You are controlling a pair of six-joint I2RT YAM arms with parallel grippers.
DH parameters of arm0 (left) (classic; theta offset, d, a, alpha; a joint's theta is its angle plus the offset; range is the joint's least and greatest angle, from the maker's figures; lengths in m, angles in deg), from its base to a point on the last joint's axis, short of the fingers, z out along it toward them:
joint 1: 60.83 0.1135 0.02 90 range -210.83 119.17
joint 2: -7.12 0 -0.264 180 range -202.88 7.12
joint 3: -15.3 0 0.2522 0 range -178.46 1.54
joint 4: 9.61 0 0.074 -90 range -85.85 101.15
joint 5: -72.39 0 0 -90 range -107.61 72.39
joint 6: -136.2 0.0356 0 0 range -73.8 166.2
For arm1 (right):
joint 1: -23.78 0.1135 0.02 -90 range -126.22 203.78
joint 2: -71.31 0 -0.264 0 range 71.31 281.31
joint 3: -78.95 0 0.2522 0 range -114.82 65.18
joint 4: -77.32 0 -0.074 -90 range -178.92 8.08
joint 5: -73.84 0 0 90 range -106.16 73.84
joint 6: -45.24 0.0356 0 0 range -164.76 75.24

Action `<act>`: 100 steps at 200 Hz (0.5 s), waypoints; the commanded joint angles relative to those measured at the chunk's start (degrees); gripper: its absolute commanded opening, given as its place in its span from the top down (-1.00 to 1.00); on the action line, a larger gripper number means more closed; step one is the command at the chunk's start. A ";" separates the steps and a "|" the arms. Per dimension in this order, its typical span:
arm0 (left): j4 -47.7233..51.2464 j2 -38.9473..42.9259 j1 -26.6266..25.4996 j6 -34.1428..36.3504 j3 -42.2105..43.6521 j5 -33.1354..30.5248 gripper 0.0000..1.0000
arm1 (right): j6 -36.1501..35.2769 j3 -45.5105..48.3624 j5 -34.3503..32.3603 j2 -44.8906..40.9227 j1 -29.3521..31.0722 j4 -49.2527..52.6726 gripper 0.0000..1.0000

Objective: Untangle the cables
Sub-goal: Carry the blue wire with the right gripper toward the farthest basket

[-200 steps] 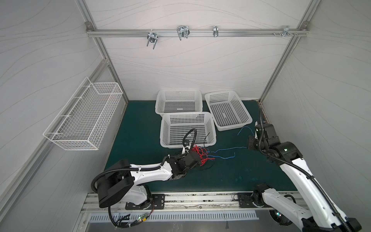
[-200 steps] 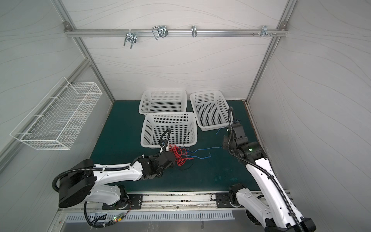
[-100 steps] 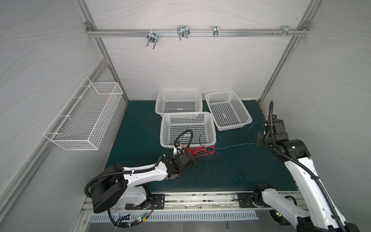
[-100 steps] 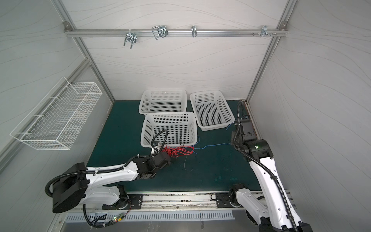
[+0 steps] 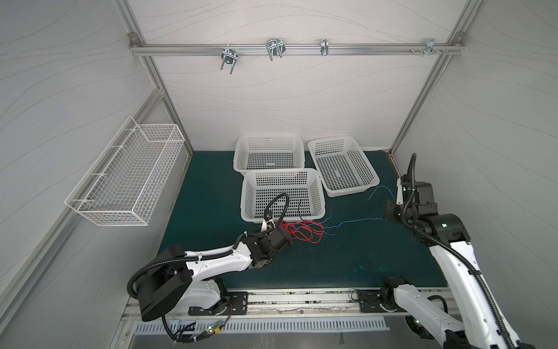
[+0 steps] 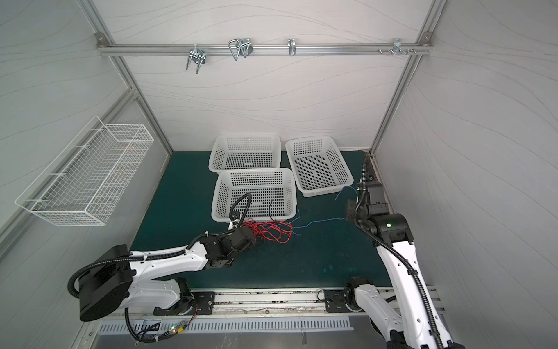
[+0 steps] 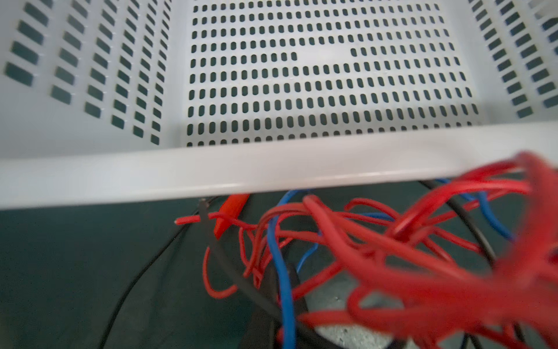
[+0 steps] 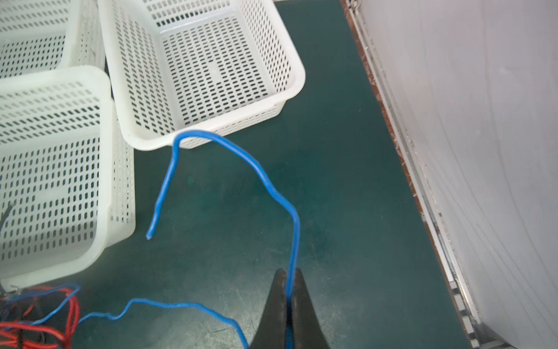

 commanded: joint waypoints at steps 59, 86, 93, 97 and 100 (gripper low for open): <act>-8.72 -4.75 0.49 9.23 -5.14 7.72 1.00 | 7.41 6.92 3.98 3.02 16.32 -11.01 1.00; -10.34 -3.71 0.51 9.80 -5.62 10.27 1.00 | 11.01 7.76 0.84 4.97 21.51 -12.80 1.00; -10.56 -3.17 0.53 9.96 -5.79 11.04 1.00 | 11.87 7.86 0.09 5.48 22.61 -13.16 1.00; -10.60 -2.88 0.49 10.03 -5.89 11.33 1.00 | 12.36 7.87 -0.47 5.79 23.33 -13.31 1.00; -10.62 -2.64 0.53 10.07 -5.97 11.42 1.00 | 12.69 7.89 -1.03 6.05 23.80 -13.40 1.00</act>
